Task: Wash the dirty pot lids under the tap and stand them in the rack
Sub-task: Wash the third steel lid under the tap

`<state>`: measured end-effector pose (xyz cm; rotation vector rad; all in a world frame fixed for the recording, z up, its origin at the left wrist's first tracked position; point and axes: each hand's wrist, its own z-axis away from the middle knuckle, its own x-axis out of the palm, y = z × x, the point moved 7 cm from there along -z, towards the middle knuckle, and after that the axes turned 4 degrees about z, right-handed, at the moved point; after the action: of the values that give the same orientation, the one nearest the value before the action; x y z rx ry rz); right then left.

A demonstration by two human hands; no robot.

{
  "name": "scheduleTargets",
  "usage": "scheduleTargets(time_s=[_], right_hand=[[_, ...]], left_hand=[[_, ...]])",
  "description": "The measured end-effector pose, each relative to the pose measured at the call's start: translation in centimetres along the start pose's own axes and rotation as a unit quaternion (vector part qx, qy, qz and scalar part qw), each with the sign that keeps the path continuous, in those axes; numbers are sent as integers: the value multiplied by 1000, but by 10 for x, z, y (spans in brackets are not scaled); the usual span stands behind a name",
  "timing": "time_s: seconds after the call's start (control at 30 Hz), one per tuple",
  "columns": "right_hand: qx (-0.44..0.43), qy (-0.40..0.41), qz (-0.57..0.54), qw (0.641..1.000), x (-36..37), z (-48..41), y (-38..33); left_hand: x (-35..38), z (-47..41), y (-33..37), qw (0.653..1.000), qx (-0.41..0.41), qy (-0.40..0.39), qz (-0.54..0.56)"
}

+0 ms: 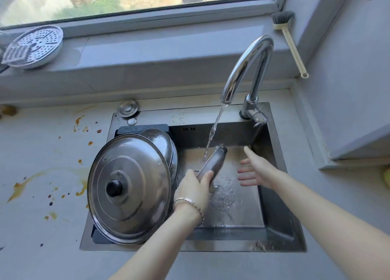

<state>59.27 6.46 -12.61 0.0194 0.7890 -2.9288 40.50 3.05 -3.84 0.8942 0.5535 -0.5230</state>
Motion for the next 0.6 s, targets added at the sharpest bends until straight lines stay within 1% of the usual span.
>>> scheduleTargets(time_s=[0.07, 0.13, 0.17, 0.23, 0.3, 0.33, 0.4, 0.47, 0.5, 0.53, 0.6], right_hand=[[9, -44, 11, 999, 7, 14, -16], [24, -53, 60, 997, 7, 27, -22], [28, -36, 94, 995, 1, 30, -22], [21, 23, 153, 988, -13, 31, -20], [17, 71, 153, 985, -30, 30, -11], [16, 82, 138, 987, -38, 29, -5], [10, 91, 106, 990, -49, 28, 9], [13, 90, 42, 995, -56, 24, 25], [23, 88, 2, 996, -57, 24, 33], [34, 81, -39, 995, -55, 24, 41], [49, 50, -113, 991, -45, 26, 54]], left_hand=[[16, 7, 4, 997, 28, -28, -68], [32, 15, 9, 994, 67, -48, -76], [41, 19, 10, 993, 83, -58, -67], [52, 26, 14, 989, 124, -78, -30], [54, 29, 19, 979, 178, -85, 44], [50, 28, 19, 976, 189, -80, 69], [36, 16, 8, 981, 162, -37, 104], [20, 2, -9, 990, 94, 23, 103], [14, -2, -18, 992, 58, 37, 106], [8, -4, -21, 991, 36, 44, 120], [2, -5, -24, 983, 7, 29, 182]])
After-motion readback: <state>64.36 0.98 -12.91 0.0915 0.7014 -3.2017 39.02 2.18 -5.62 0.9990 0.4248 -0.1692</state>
